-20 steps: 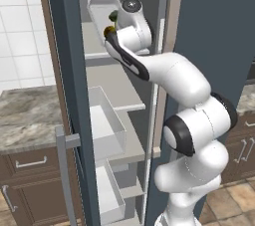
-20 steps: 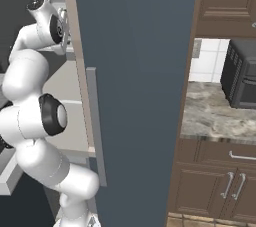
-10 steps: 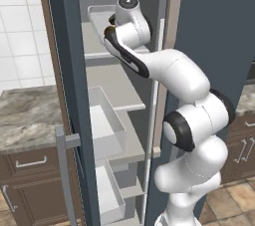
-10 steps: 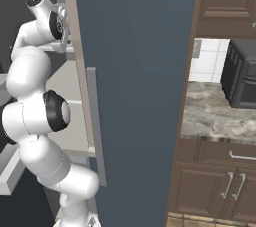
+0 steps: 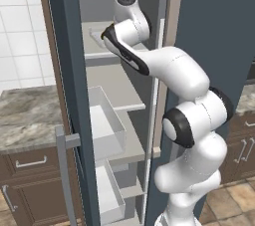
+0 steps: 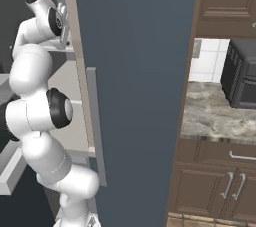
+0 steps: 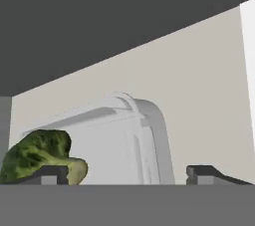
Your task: Take the lemon and broccoli out of the freezer and place them in the tupperware container on the counter. Then put the tupperware containing the vegetables back in the freezer.
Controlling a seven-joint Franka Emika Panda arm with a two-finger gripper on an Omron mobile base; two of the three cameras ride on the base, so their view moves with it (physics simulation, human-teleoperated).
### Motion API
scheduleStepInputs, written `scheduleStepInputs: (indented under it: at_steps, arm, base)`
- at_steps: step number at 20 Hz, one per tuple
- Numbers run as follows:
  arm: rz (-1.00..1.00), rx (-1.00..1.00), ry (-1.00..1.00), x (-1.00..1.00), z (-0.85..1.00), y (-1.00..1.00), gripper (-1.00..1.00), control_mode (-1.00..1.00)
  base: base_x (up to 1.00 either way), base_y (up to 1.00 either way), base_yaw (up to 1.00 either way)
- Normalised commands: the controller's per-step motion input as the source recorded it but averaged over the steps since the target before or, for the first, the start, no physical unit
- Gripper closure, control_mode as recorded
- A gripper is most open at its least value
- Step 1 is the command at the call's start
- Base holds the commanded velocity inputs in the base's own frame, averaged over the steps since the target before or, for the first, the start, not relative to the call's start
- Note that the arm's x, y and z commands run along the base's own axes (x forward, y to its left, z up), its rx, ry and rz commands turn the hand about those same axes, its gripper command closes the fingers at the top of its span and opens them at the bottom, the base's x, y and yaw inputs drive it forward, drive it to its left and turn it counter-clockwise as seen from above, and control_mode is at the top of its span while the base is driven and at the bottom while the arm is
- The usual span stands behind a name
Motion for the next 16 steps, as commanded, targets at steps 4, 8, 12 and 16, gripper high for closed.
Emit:
scheduleStepInputs:
  at_steps: [4, 8, 12, 16]
  arm:
    - [0.00, 0.02, -0.16, -0.42, 0.09, 0.00, -1.00, -1.00]
    - [0.00, 0.06, -0.16, -0.91, 0.15, -0.07, -1.00, -1.00]
    - [0.00, 0.10, -0.14, -1.00, 0.24, -0.30, -1.00, -1.00]
    - [0.00, 0.12, -0.07, -1.00, 0.22, -0.40, -1.00, -1.00]
  base:
    - [0.00, 0.00, 0.00]
    - [0.00, 0.00, 0.00]
    - [0.00, 0.00, 0.00]
    - [0.00, 0.00, 0.00]
